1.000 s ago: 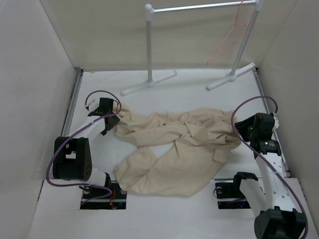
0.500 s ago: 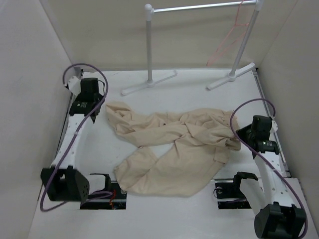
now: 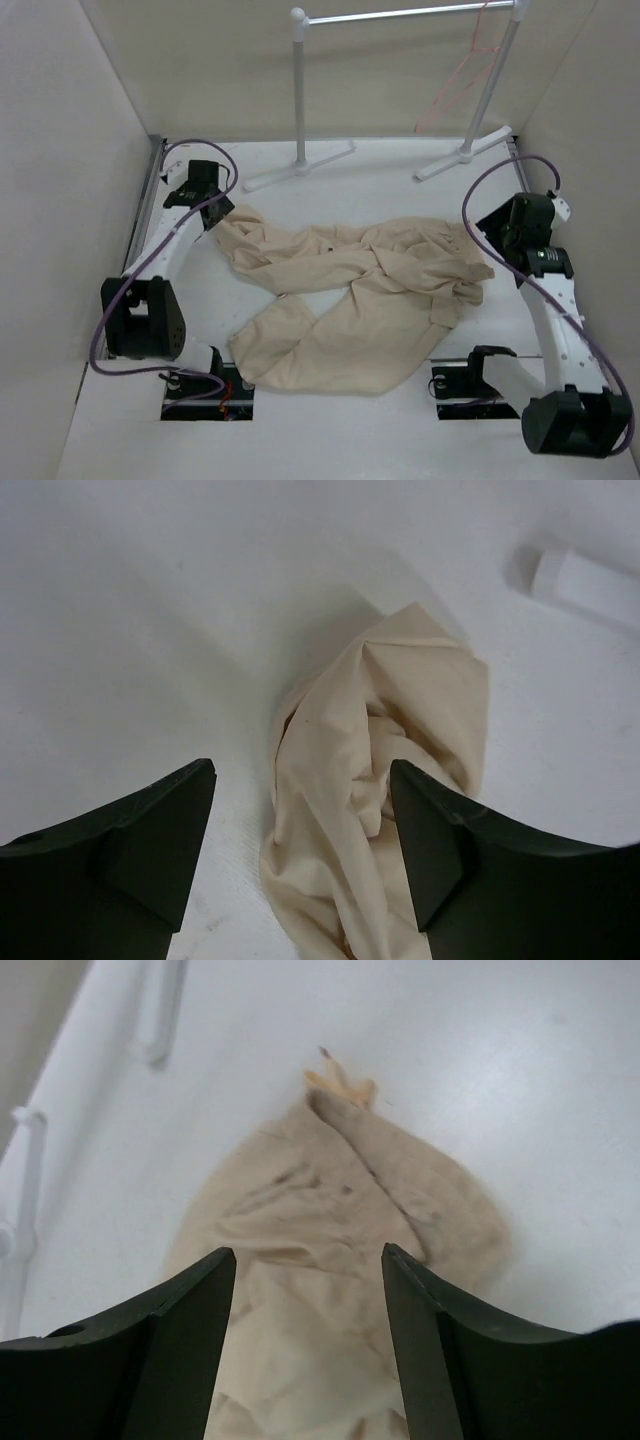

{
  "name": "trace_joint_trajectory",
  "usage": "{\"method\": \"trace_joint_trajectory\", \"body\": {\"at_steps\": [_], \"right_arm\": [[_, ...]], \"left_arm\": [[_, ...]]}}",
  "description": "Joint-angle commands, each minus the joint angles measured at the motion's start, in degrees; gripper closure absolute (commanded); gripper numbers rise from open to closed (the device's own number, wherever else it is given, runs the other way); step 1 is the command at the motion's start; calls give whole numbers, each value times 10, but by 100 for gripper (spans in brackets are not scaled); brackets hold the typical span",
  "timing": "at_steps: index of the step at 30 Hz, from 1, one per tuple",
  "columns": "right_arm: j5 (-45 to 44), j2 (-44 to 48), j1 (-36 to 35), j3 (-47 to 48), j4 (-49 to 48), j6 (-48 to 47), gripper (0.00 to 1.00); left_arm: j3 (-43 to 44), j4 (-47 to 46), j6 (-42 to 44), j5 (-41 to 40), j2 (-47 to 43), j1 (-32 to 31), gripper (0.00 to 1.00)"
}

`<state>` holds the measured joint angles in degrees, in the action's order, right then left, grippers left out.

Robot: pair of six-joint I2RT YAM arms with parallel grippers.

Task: Place the trousers on the hanger
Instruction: Flatten out the trousers at the center of the board.

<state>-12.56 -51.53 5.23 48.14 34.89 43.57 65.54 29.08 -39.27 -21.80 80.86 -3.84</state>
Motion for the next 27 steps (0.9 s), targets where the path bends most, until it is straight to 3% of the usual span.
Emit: {"method": "trace_joint_trajectory", "body": {"at_steps": [1, 3, 4, 9, 13, 16, 19, 20, 22, 24, 27], "right_arm": [[3, -105, -15, 65, -68, -38, 41], [17, -185, -13, 88, -88, -53, 51], [19, -226, -12, 98, -94, -56, 51], [47, -358, -2, 124, -126, -54, 35], [77, -420, -2, 148, -144, -58, 33], [75, -451, 1, 158, -149, -53, 39], [71, -468, -3, 161, -156, -50, 56], [68, -473, -2, 161, -156, -46, 66], [54, -468, -3, 157, -161, -35, 83], [40, -441, -4, 143, -183, -31, 90], [11, -383, -4, 125, -208, -17, 92]], "left_arm": [[46, -38, 23, 24, 38, 0, 30], [65, -52, 25, 38, 81, 9, 29], [73, -53, 29, 44, 99, 14, 29], [105, -60, 39, 70, 180, 26, 28], [103, -73, 39, 72, 207, 26, 28], [101, -77, 38, 78, 223, 24, 28], [96, -87, 37, 81, 231, 24, 30], [94, -89, 36, 84, 234, 24, 34], [89, -93, 32, 87, 236, 24, 53], [81, -93, 26, 81, 222, 26, 81], [64, -86, 10, 60, 157, 41, 94]]}}
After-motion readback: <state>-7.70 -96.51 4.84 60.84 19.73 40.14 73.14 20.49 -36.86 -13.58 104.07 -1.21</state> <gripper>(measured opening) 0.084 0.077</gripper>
